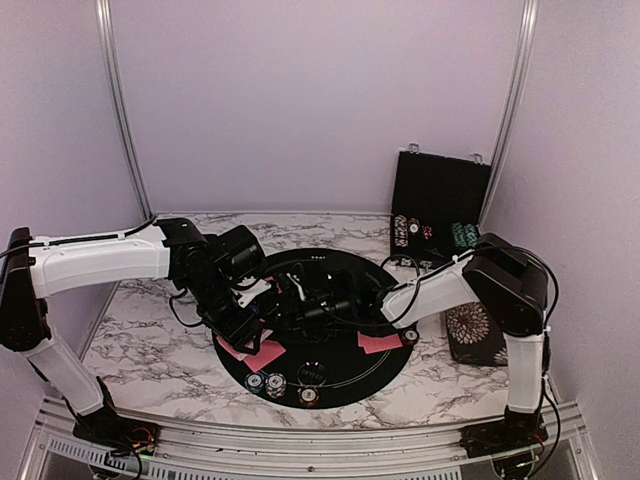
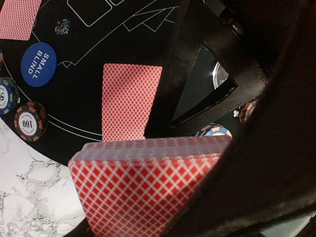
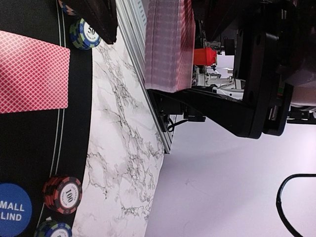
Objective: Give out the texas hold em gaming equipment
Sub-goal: Pick up the poker card from the face-down deck piles.
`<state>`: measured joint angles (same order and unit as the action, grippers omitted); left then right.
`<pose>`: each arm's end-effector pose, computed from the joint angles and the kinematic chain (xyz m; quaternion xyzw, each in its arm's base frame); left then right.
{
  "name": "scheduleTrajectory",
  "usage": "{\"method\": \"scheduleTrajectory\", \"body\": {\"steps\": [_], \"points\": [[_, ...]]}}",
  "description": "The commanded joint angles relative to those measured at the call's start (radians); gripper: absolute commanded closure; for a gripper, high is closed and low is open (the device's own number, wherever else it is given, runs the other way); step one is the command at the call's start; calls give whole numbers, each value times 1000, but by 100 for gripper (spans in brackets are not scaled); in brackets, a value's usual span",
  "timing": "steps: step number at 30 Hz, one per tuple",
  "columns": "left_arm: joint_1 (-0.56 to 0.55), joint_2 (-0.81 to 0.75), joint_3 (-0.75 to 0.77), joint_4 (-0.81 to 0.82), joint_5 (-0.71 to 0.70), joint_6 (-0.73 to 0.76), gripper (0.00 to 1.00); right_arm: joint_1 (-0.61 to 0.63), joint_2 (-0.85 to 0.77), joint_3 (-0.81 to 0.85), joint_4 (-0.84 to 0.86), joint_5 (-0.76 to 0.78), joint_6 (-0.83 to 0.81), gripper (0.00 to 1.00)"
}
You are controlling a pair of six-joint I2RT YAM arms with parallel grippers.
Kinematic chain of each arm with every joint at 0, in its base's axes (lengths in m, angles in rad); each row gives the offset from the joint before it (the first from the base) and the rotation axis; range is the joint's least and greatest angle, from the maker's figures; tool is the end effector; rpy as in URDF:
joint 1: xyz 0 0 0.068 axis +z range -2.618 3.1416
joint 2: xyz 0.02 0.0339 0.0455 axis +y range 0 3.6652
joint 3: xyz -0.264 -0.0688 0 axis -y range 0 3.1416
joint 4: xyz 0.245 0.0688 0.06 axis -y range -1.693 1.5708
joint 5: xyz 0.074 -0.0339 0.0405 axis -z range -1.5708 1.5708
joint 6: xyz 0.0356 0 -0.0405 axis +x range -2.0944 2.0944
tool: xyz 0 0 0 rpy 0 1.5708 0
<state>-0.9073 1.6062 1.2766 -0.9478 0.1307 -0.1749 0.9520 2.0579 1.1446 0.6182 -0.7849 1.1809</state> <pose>0.1886 -0.2488 0.2502 0.3624 0.9183 -0.1305 0.0917 0.2322 0.3695 0.1607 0.1415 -0.7635 -0.6302 0.0031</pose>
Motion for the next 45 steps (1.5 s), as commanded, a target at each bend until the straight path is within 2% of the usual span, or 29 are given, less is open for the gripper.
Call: {"method": "scheduleTrajectory", "body": {"steps": [1,14,45], "points": [[-5,1,38,4,9,7,49,17,23,36,37,-15,11,45],[-5,-5,56,-14,0,9,49,6,29,13,34,-8,10,57],[-6,-10,41,-20,1,-1,49,-48,-70,-82,29,30,-14,60]]}}
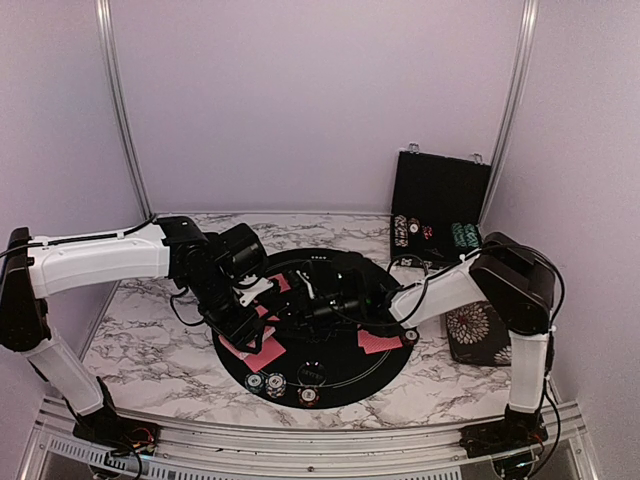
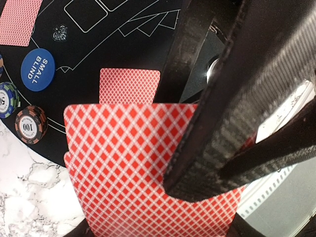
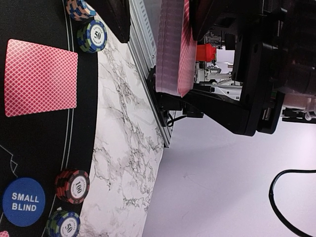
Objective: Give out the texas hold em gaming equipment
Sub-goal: Pick up the poker card from the face-down deck piles.
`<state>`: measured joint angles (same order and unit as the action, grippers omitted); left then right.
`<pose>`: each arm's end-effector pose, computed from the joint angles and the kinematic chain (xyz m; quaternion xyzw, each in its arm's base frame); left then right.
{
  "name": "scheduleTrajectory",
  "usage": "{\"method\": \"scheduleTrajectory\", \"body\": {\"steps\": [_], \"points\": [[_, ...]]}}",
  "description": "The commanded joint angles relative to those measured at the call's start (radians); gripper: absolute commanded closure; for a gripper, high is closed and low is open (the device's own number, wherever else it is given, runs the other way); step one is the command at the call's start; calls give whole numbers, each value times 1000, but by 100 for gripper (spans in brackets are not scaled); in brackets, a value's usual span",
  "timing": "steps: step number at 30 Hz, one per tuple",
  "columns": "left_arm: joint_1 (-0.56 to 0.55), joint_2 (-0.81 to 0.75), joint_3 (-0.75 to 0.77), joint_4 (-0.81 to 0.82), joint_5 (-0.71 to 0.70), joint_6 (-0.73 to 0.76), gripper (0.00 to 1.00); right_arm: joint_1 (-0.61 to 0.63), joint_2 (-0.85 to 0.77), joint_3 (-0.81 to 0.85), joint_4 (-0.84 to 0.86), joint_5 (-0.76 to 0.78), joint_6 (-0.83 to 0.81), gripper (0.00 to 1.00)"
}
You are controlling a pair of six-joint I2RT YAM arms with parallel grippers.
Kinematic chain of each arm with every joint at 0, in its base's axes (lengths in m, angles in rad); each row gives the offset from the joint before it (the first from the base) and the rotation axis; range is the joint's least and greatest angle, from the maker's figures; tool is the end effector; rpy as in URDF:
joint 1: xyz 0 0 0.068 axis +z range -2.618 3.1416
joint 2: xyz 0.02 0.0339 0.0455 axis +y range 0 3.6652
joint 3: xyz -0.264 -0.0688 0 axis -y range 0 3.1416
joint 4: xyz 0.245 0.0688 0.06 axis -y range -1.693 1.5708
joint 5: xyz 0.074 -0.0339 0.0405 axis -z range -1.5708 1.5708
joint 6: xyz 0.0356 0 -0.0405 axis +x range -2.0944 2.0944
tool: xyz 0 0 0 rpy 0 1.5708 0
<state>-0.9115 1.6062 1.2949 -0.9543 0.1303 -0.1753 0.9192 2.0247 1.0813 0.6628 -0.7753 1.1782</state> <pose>0.1886 -0.2509 0.2552 0.3641 0.9167 -0.1335 0.0966 0.2371 0.3520 0.1601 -0.1299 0.7629 0.6331 0.0158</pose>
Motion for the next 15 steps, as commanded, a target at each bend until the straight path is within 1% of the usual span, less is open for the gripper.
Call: {"method": "scheduleTrajectory", "body": {"steps": [1,15], "points": [[-2,-11,23,-13,0,0,49,-16,-41,-20,-16,22,-10,60],[-1,-7,21,-12,4,2,49,-31,-65,-44,-20,28,-17,65]]}}
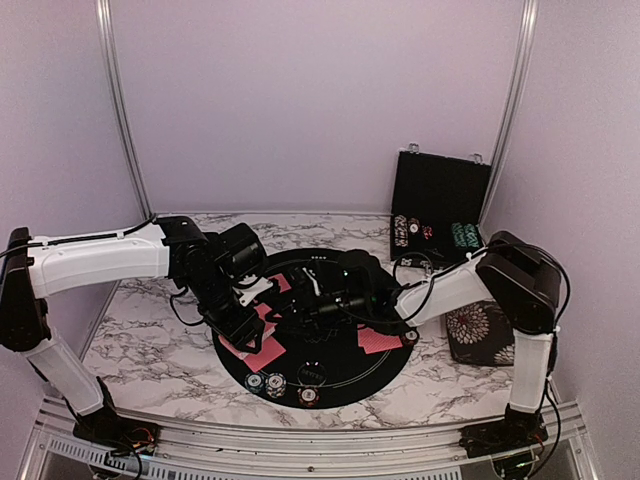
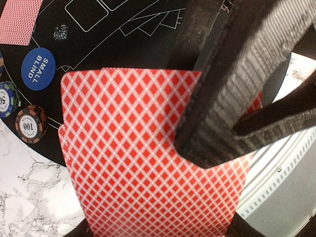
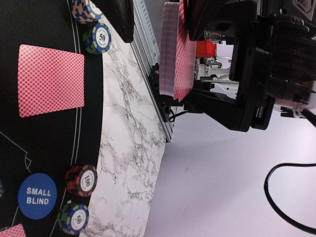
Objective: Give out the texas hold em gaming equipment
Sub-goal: Pick up the poker card from the face-down deck piles.
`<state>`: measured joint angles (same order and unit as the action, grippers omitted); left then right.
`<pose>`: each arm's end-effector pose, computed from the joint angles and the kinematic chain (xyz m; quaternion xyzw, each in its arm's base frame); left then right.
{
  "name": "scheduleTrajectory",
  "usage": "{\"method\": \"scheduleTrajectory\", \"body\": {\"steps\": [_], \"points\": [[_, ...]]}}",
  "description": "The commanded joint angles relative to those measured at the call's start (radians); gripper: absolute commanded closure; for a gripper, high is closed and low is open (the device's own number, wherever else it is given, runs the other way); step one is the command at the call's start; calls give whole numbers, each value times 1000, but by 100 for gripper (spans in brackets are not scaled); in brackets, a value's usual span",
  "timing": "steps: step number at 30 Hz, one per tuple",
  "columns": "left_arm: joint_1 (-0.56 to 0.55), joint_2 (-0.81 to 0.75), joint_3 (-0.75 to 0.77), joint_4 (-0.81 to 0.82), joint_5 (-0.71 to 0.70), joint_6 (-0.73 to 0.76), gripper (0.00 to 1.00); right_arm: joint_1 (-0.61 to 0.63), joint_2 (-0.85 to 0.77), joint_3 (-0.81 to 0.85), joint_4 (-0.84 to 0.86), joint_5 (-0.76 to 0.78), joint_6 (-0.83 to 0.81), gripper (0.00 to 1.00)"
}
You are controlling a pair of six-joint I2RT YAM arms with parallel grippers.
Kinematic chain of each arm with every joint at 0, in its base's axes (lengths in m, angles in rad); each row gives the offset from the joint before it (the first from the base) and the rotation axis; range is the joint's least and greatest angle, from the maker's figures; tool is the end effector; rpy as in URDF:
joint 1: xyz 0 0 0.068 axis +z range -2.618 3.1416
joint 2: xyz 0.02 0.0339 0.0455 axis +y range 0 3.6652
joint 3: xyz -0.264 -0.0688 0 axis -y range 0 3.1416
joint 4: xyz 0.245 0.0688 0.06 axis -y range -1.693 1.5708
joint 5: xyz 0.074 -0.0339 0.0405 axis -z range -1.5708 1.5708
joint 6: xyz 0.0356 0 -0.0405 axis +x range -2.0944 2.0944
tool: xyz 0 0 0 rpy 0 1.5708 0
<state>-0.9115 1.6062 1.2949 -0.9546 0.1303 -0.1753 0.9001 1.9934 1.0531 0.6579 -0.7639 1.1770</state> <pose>0.1885 -0.2508 0.2552 0.3641 0.9167 -0.1334 0.0964 0.2398 0.3419 0.1640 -0.1193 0.7658 0.6314 0.0260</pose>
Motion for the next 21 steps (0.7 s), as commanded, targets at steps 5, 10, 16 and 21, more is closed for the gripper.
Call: {"method": "scheduleTrajectory", "body": {"steps": [5,10,16,21], "points": [[-2,-4,22,-12,4,4,49,-15,-43,-18,-20,20,-18,67],[-2,-1,21,-14,6,6,49,-17,-54,-19,-23,20,-20,68],[-2,2,19,-13,6,5,49,-20,-74,-24,-26,20,-20,68],[-3,6,18,-12,9,5,49,-23,-83,-33,-23,20,-19,68]]}}
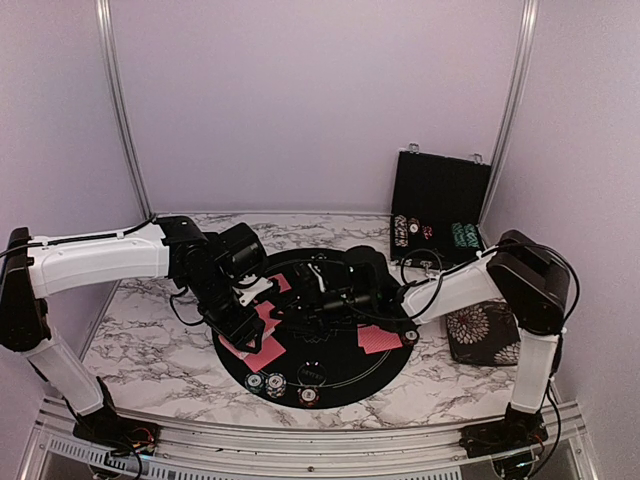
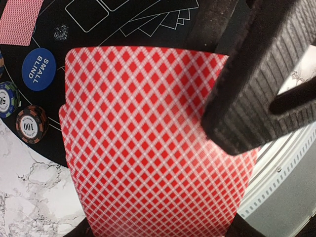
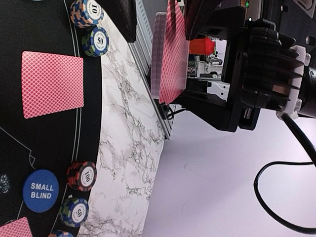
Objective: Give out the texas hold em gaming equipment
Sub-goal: Pick up the poker card from the face-down deck piles.
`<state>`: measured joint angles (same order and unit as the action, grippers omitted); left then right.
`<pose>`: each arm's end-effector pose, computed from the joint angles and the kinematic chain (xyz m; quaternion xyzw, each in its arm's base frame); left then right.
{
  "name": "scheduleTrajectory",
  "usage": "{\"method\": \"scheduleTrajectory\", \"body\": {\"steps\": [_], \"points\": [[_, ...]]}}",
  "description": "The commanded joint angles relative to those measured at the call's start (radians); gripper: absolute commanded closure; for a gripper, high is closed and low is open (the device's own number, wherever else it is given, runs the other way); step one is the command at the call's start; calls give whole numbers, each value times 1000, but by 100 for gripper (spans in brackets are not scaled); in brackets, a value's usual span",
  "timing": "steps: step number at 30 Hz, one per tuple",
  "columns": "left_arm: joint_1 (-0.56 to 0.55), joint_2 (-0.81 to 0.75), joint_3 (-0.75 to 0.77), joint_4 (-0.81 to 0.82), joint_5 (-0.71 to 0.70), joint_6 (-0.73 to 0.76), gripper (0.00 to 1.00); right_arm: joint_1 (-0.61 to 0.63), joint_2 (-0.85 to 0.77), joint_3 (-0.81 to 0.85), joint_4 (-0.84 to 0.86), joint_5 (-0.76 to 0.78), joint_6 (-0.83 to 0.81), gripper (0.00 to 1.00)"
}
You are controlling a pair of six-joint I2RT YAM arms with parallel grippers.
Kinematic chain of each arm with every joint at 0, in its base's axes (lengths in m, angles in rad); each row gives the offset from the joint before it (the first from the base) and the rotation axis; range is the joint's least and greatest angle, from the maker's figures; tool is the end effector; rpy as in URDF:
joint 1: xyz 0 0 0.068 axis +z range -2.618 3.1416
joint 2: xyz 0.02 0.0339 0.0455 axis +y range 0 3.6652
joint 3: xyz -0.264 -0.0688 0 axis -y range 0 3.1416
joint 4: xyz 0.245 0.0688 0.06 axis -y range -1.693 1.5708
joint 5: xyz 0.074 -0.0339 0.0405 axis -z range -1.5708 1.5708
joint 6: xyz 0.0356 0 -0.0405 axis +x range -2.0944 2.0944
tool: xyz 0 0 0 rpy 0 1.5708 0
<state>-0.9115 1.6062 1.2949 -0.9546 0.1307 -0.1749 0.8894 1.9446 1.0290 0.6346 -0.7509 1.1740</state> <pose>0.1885 -0.2508 0.2552 0.3643 0.9166 -0.1336 0.0964 0.2390 0.3332 0.1738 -0.1128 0.7672 0.6304 0.0356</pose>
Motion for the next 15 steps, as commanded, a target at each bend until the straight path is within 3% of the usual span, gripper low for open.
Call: {"method": "scheduleTrajectory", "body": {"steps": [1,15], "points": [[-3,5,17,-13,8,5,49,-13,-37,-10,0,7,-15,68],[-2,15,15,-13,6,5,49,-21,-69,-36,5,12,-5,72]]}}
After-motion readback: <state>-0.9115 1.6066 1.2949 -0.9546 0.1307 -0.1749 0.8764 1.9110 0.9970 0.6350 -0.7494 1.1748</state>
